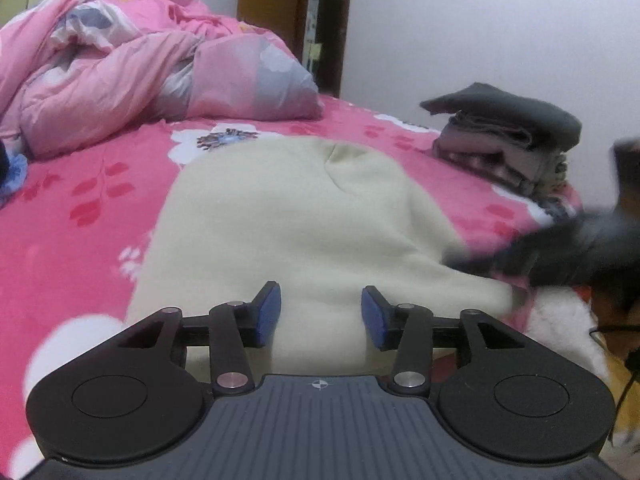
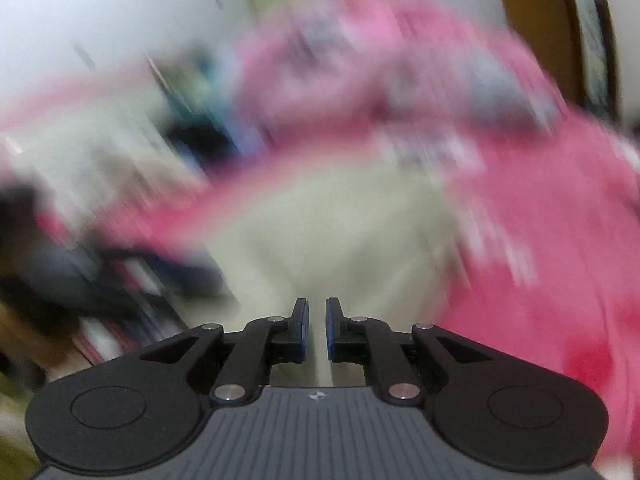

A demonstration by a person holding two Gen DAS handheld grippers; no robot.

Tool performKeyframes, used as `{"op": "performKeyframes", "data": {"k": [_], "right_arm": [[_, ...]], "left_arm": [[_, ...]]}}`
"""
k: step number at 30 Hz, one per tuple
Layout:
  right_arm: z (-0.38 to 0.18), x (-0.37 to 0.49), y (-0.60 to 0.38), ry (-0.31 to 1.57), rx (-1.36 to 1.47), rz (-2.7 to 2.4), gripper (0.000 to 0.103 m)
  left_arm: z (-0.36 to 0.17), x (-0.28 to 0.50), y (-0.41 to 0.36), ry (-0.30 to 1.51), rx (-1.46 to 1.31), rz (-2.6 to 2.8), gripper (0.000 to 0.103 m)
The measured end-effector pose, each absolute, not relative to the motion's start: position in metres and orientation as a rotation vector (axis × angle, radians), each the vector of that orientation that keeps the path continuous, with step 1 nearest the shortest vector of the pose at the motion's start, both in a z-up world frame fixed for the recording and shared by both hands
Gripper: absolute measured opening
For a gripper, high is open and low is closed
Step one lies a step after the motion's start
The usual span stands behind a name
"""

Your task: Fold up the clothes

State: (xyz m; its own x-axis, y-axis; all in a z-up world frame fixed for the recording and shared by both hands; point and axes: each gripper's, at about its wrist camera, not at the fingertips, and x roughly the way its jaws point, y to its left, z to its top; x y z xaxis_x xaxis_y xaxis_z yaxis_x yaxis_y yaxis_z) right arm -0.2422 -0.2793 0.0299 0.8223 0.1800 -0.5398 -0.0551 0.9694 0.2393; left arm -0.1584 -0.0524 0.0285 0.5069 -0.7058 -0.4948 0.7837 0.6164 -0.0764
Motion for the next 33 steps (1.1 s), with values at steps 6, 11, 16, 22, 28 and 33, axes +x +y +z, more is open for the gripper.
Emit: {"op": "performKeyframes", "data": {"k": [6,11,16,22,28,33], "right_arm": [[0.06,-0.229,-0.299,0.571,0.24,0.093,0.008],[0.082,-0.184,-0.32,0.46,0.176,-0.012,0.011],[0.021,-0.147,-0.334,0.603,0.145,-0.005,0.011],[0.094,-0.129,-0.312,0.523,0.069,0.034,0.012],[0.026,-0.061,-0.292,0.744,-0.09,0.034,0.009],[0.045,-0.058,-0.3,0.772,-0.026,0.003,0.011]], "left_arm": [[0.028,-0.16,-0.047,0.53,0.103,-0.888,0.05],[0.029,-0.166,-0.049,0.508,0.121,-0.872,0.054],[0.026,-0.165,-0.044,0.517,0.071,-0.895,0.054],[0.022,-0.159,-0.034,0.527,-0.007,-0.921,0.054],[0.016,-0.16,-0.028,0.511,-0.058,-0.942,0.054],[0.011,-0.158,-0.023,0.511,-0.099,-0.964,0.054]]}}
